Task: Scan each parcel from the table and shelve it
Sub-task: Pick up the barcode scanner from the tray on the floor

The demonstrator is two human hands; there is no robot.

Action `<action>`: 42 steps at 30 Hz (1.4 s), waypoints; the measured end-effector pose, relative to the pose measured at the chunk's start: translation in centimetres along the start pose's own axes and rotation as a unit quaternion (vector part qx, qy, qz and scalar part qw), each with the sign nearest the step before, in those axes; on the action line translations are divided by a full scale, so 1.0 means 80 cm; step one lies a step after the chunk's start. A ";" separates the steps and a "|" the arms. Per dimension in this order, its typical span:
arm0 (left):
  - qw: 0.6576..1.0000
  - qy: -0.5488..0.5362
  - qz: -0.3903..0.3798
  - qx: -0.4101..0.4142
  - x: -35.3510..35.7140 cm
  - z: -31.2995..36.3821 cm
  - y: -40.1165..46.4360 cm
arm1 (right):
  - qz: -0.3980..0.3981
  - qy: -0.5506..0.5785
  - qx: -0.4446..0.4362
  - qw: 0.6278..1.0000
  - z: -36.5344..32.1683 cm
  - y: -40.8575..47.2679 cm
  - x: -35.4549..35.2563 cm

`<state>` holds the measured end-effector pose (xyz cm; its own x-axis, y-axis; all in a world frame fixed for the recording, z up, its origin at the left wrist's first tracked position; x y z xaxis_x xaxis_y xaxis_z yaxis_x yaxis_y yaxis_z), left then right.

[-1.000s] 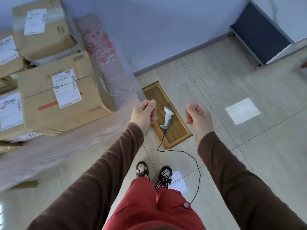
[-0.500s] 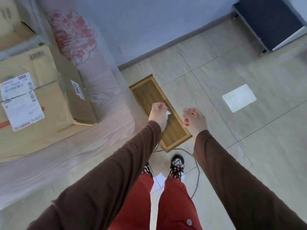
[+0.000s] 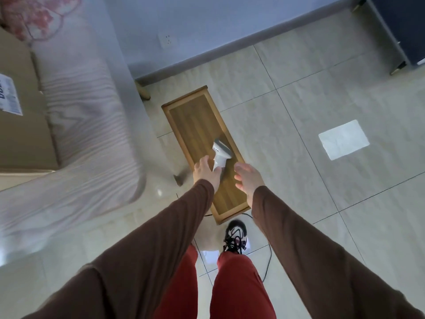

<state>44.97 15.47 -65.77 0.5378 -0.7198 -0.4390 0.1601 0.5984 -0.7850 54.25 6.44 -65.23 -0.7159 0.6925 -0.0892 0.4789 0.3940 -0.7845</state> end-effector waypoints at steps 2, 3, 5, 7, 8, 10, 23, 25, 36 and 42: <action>0.999 0.043 0.001 0.002 0.009 -0.014 0.027 | -0.017 -0.026 0.010 0.999 0.018 0.023 0.009; 0.998 0.060 0.002 0.005 0.013 -0.020 0.039 | -0.020 -0.037 0.015 0.999 0.025 0.033 0.012; 0.996 0.084 0.003 0.017 0.021 -0.029 0.061 | -0.020 -0.040 0.014 0.999 0.035 0.055 0.015; 0.995 0.099 0.001 0.027 0.028 -0.037 0.080 | -0.019 -0.026 0.008 0.999 0.043 0.076 0.018; 0.994 0.105 -0.002 0.034 0.031 -0.040 0.088 | -0.017 -0.022 0.006 1.000 0.046 0.083 0.021; 0.992 0.111 -0.011 0.052 0.035 -0.047 0.103 | -0.012 -0.031 0.000 0.999 0.052 0.092 0.032; 0.992 0.033 -0.081 0.086 0.024 -0.051 0.065 | 0.030 0.100 0.000 0.994 0.043 0.051 0.044; 0.992 0.021 -0.086 0.088 0.014 -0.043 0.032 | 0.026 0.110 0.004 0.994 0.030 0.018 0.037; 0.983 -0.019 -0.091 0.156 -0.071 0.031 -0.184 | -0.015 0.097 -0.092 0.991 -0.077 -0.195 -0.013; 0.969 -0.025 -0.094 0.227 -0.139 0.059 -0.268 | -0.016 0.078 -0.165 0.983 -0.132 -0.294 -0.001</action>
<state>39.45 12.28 -41.98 0.5016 -0.8198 -0.2761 0.6009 0.5598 -0.5705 48.41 3.47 -40.28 -0.6589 0.7507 0.0475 0.6151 0.5740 -0.5406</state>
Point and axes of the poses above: each hand's wrist, its own y-axis towards the middle knuckle, its own x-axis out of the palm, z = x × y, the point moved 1 cm from there along y, towards the middle knuckle, and after that the axes turned 7 degrees about -x, right-handed, at the moved point
